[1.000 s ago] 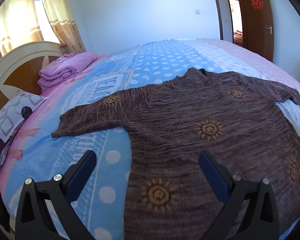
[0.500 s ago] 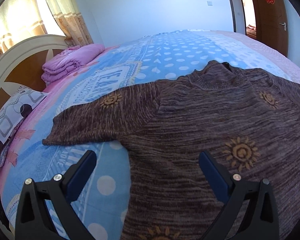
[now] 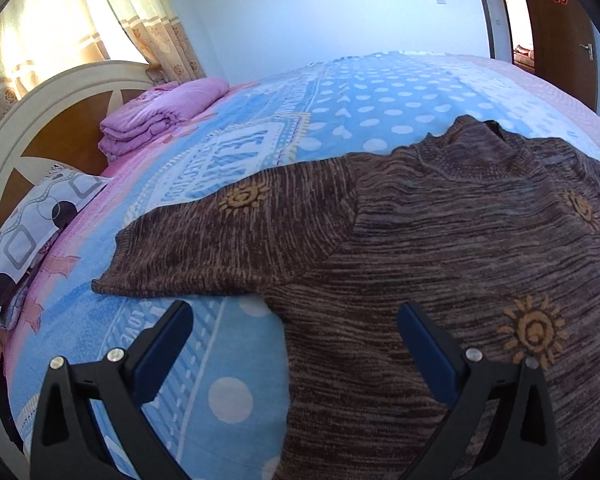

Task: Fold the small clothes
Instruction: 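Grasp the sweater's sleeve cuff with the right gripper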

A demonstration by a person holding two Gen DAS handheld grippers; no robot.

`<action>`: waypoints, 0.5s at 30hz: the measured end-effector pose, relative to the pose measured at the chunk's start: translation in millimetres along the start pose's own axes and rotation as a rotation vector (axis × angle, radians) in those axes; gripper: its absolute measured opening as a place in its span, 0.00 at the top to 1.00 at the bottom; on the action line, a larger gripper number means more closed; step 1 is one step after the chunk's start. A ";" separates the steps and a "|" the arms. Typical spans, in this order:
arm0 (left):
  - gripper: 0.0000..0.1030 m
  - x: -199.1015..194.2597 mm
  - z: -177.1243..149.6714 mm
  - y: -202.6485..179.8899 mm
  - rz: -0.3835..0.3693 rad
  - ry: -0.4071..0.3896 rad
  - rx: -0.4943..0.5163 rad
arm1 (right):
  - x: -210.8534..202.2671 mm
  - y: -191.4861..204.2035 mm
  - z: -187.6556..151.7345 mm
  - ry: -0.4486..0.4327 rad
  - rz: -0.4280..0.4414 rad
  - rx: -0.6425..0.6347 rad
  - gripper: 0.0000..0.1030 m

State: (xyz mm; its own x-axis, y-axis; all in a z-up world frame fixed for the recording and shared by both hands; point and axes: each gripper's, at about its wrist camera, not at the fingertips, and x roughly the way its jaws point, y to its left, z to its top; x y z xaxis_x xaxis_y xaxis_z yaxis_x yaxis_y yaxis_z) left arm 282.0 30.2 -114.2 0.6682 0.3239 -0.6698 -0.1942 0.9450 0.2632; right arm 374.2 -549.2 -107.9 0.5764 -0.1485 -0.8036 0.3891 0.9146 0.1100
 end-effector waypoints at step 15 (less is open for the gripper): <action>0.00 1.1 -3.4 -0.8 -0.026 0.016 -0.005 | -29.1 27.3 45.7 -0.108 -0.020 -0.139 0.95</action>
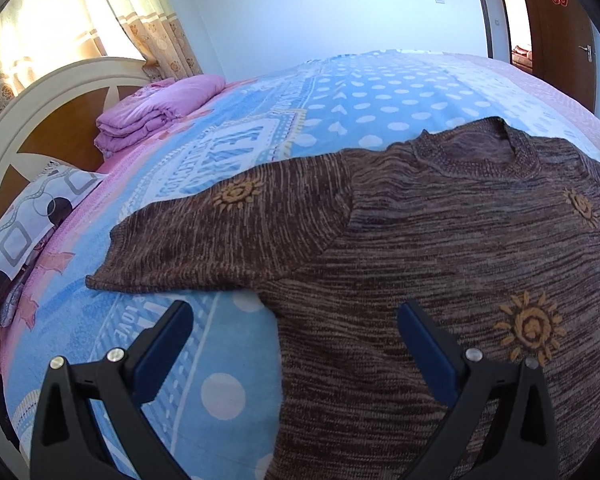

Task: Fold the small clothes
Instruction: 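Grasp the sweater's sleeve cuff with the right gripper, then lift the sleeve with the right gripper and fold it across the sweater body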

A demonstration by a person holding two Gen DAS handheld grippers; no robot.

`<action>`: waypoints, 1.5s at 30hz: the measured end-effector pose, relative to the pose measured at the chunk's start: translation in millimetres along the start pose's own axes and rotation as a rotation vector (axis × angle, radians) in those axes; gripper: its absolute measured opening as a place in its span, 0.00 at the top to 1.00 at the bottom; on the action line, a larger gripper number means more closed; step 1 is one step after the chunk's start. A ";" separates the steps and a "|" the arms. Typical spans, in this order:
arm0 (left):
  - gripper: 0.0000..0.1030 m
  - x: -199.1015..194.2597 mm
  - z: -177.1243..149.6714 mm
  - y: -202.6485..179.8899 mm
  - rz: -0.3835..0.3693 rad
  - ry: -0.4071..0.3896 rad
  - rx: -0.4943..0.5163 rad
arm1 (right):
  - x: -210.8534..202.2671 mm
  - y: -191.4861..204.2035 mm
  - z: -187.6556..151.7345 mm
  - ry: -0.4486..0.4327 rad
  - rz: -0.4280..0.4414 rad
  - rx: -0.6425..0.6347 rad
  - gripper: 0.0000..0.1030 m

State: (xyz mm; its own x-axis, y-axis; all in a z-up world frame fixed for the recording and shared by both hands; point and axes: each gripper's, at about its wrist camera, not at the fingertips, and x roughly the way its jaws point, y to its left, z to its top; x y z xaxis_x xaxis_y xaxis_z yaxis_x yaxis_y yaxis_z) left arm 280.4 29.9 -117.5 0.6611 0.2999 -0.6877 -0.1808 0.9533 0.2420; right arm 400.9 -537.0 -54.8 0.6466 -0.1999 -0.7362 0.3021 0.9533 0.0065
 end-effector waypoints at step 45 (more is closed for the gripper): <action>0.00 11.2 -23.6 34.6 -0.056 0.025 -0.141 | -98.1 313.4 -19.5 -0.081 0.412 -0.354 0.95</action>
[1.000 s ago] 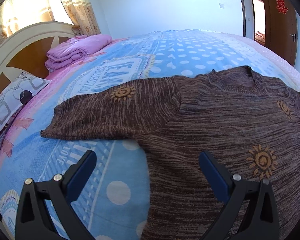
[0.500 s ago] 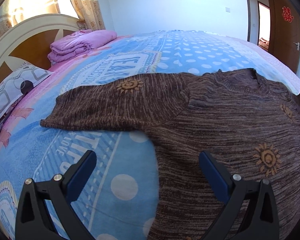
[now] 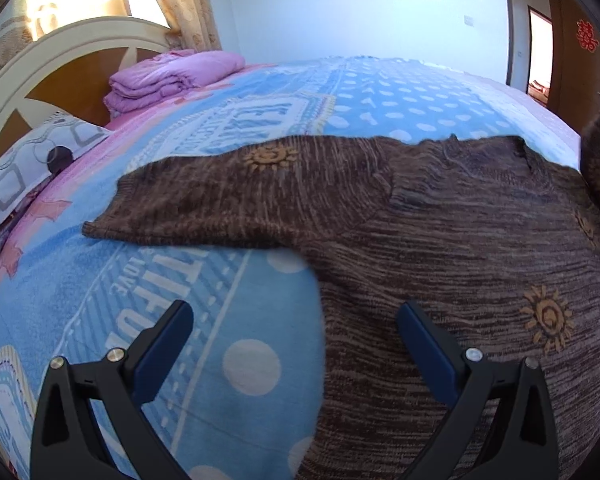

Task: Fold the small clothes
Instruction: 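Lift the sleeve with the right gripper and fold it across the sweater body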

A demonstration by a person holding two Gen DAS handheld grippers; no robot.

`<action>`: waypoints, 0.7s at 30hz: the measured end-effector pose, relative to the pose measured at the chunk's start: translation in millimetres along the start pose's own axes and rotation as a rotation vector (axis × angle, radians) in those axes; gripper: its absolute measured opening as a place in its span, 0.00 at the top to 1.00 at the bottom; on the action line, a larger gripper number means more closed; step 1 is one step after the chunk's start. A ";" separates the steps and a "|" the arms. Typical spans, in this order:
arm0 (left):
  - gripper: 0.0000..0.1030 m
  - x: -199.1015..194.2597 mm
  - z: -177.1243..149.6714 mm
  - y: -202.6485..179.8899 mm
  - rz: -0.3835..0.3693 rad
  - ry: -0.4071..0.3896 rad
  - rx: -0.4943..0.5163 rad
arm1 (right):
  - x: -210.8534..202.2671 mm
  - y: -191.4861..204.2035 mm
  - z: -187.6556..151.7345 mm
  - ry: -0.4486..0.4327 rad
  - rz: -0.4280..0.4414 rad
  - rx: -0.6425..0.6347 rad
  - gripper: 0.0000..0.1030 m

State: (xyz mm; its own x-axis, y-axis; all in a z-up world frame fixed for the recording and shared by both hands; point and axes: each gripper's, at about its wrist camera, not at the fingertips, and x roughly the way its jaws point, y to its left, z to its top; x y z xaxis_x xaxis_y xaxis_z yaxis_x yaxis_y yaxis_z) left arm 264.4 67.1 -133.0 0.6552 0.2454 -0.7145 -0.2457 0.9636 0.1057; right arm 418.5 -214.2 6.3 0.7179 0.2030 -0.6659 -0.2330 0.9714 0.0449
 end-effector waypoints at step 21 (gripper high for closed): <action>0.00 6.7 6.1 -3.9 -0.079 0.077 0.056 | 41.2 24.0 -96.6 0.107 0.176 -0.003 0.44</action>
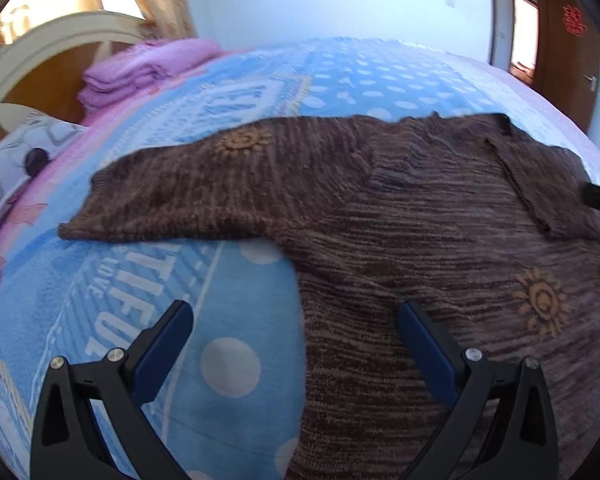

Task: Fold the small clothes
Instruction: 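Lift the sleeve with the right gripper and fold it across the sweater body, then lay the folded sleeve flat and open the right gripper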

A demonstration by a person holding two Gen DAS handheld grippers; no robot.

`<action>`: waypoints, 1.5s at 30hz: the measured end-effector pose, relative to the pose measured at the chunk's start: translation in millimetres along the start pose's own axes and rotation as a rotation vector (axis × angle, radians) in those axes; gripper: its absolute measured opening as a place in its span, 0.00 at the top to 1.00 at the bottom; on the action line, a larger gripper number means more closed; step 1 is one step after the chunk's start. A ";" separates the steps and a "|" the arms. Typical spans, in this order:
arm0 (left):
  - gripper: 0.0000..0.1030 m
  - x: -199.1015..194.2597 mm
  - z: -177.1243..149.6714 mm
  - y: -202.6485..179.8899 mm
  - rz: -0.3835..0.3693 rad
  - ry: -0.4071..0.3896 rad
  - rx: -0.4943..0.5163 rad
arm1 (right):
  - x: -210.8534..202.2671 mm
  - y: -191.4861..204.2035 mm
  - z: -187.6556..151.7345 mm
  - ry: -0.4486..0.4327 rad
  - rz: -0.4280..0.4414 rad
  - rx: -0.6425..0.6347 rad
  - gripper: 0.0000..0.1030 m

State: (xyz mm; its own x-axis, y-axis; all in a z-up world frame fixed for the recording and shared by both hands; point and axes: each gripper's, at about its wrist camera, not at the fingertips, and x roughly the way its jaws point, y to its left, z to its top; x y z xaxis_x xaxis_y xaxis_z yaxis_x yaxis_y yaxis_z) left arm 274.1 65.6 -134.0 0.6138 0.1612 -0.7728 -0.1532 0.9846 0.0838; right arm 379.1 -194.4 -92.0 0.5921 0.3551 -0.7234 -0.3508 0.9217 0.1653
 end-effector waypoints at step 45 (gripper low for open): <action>0.00 8.2 54.3 -135.3 -0.012 -0.095 0.089 | -97.4 -94.0 -123.4 0.102 -0.117 0.053 0.98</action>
State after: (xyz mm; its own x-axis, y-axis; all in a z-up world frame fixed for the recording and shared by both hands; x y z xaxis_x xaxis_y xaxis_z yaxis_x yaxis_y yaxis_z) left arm 341.9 -62.6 -117.6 0.6863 0.1512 -0.7114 -0.0786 0.9878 0.1342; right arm 264.9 -334.9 -119.8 0.5487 0.2300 -0.8038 -0.2438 0.9636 0.1093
